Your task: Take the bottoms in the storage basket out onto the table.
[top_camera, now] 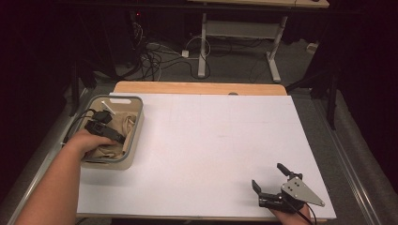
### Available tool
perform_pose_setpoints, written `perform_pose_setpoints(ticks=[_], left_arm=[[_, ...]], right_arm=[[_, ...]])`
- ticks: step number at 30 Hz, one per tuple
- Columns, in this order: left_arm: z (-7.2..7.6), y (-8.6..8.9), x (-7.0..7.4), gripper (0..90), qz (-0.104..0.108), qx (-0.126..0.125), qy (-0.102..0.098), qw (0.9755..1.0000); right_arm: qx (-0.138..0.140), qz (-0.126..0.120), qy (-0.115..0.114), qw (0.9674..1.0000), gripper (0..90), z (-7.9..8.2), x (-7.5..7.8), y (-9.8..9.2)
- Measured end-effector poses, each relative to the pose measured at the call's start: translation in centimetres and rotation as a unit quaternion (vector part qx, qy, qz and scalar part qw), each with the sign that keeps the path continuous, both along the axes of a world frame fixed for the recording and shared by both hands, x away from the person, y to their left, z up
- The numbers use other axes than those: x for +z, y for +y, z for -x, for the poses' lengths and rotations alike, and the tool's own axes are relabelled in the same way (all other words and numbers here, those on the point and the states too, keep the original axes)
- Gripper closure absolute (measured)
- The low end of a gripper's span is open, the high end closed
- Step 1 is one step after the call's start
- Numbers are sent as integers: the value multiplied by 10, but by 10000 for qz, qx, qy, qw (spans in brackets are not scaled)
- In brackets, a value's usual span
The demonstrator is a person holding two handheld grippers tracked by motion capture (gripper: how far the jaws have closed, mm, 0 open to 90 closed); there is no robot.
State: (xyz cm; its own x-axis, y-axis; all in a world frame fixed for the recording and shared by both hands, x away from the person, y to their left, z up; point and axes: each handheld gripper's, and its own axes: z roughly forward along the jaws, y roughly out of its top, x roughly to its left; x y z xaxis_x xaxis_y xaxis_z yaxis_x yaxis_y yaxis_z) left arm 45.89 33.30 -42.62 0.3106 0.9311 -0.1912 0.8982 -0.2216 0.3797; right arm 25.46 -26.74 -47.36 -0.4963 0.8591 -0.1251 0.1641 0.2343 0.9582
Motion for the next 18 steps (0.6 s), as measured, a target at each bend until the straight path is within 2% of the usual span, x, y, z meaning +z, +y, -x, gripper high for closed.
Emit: perform_pose_setpoints(ticks=[3, 5, 6, 7, 10, 12, 13, 14, 16, 18], left_arm=[[-3, -1, -3, 0, 78, -47, 239, 9997], [-4, -2, -4, 0, 94, -55, 319, 9994], [-5, -4, -6, 0, 63, -160, 501, 9986], [-5, -4, -6, 0, 63, -160, 501, 9986], [-6, -10, -9, 0, -74, -385, 794, 9961], [-6, -12, -10, 0, -110, -445, 848, 9953], [-7, -16, -11, 0, -241, -538, 976, 9935], [-7, -16, -11, 0, -241, -538, 976, 9935], [-8, -21, -14, 0, -452, -638, 1093, 9909], [-9, -24, -16, 0, -567, -680, 1135, 9896]], right_arm=[[2, 7, 6, 10000, 4, 0, 0, 0], [8, 16, 12, 10000, 4, 0, 0, 0], [13, 25, -3, 10000, 4, 0, 0, 0], [7, 25, -1, 10000, 4, 0, 0, 0], [12, 24, 9, 10000, 4, 0, -1, 0], [18, 37, -1, 10000, 4, 0, -1, 1], [31, 41, -1, 10000, 4, 0, -1, 1], [38, 48, -5, 10000, 3, 1, -1, 1], [40, 65, -16, 10000, 4, 1, -1, 2], [45, 74, -12, 10000, 4, 1, -1, 2]])
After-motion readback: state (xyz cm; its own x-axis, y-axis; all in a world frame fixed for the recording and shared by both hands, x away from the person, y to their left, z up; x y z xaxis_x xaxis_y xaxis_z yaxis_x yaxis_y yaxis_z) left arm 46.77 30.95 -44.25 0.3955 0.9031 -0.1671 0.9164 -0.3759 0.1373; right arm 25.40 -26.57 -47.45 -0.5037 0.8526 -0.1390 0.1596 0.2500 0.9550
